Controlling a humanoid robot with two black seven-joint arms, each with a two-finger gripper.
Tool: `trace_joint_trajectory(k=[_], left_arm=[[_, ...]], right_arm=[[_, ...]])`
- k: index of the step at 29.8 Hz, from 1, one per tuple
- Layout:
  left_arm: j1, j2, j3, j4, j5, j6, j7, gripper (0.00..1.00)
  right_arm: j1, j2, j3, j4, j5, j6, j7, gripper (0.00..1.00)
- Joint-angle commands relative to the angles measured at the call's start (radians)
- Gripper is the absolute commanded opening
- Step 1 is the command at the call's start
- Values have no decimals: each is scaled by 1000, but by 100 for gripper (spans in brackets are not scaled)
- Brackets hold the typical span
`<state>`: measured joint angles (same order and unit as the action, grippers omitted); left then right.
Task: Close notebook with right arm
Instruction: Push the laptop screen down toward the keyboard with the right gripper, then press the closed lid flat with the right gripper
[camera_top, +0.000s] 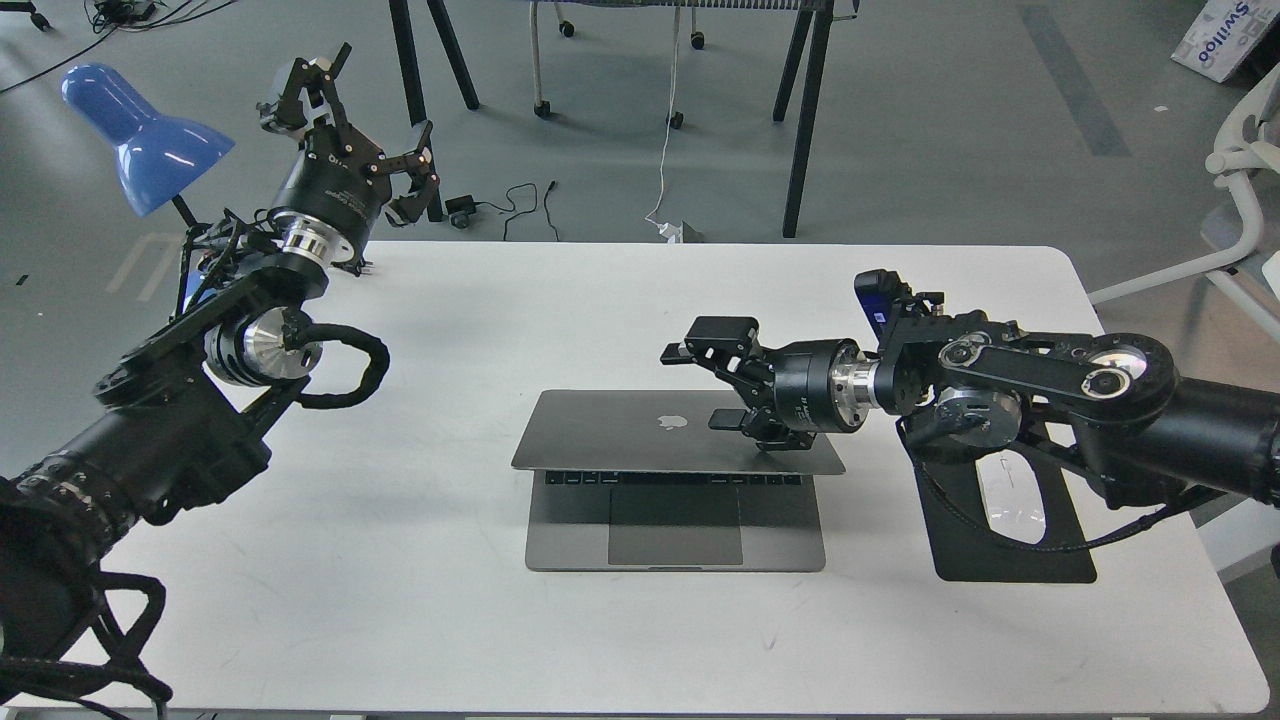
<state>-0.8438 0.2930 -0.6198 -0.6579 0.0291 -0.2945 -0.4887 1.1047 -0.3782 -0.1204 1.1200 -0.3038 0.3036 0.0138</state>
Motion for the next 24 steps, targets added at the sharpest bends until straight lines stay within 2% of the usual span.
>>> trace_joint_trajectory(k=[1,15,24], left_arm=[[0,0,0,1,0,-2,0,100],[-1,0,0,1,0,-2,0,100],[-1,0,0,1,0,-2,0,100]], right_arm=[[-26,1,-4,-2,-52,-6,-1,100],[-69,15,-42,-19,-170,-14,-21,100],[-85,51,-93,-55,-172,-57,-21,100]])
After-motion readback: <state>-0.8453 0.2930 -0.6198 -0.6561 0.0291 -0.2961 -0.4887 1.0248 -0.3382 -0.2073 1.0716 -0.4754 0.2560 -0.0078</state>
